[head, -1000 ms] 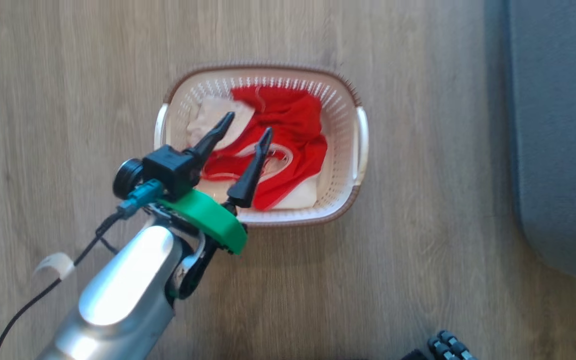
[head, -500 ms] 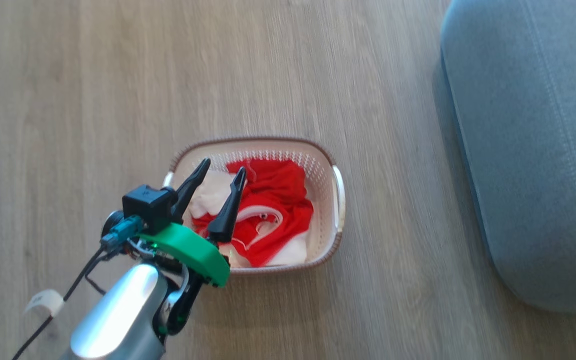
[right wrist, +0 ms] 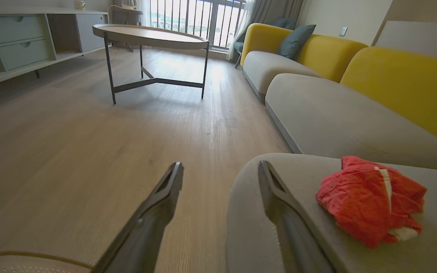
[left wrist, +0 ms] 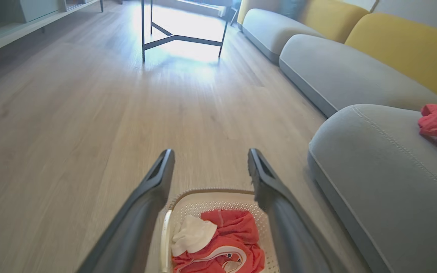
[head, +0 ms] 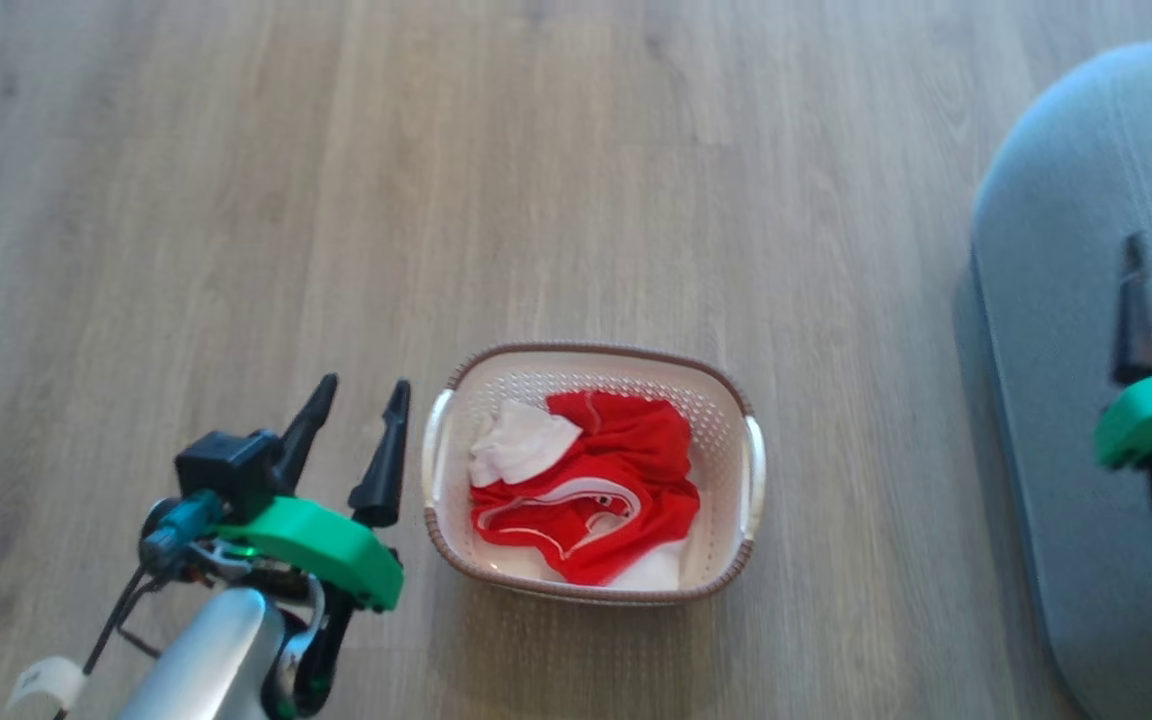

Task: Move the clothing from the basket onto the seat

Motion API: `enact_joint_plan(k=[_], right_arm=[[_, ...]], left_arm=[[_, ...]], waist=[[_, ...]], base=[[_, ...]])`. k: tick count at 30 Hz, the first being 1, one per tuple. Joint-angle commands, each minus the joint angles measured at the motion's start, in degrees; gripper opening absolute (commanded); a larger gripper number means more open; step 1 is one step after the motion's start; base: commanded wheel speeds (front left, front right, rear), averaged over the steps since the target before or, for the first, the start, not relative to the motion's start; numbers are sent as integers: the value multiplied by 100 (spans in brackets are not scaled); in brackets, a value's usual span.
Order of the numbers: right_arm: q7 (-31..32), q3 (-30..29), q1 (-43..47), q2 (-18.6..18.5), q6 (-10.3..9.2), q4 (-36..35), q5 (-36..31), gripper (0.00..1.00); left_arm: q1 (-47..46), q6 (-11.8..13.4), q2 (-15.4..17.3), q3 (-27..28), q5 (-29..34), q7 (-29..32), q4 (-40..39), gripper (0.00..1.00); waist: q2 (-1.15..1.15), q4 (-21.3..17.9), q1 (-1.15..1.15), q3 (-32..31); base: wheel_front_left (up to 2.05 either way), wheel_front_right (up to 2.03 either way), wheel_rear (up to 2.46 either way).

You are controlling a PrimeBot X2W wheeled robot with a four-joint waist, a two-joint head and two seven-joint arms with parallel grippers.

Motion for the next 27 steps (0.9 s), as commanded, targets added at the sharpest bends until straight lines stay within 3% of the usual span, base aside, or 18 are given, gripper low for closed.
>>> enact_joint_plan(k=[1, 10, 21, 27], right_arm=[[21, 128, 42, -46, 40, -263, -46, 100], [-236, 615, 784, 445, 40, -281, -389, 100], [-695, 1084, 1323, 737, 40, 207, -481, 100], [-715, 899, 1482, 881, 40, 192, -452, 100]], left_arm=[[-116, 9, 159, 291, 80, -53, -153, 100], [0, -139, 134, 664, 360, -54, 37, 100], [110, -368, 27, 924, 599, -54, 269, 100], [149, -483, -62, 1177, 749, -54, 373, 100]], waist=[[0, 188, 1, -164], [0, 535, 1, -491], [0, 545, 1, -573], [0, 467, 1, -512]], base=[[0, 0, 0], [0, 0, 0], [0, 0, 0], [0, 0, 0]])
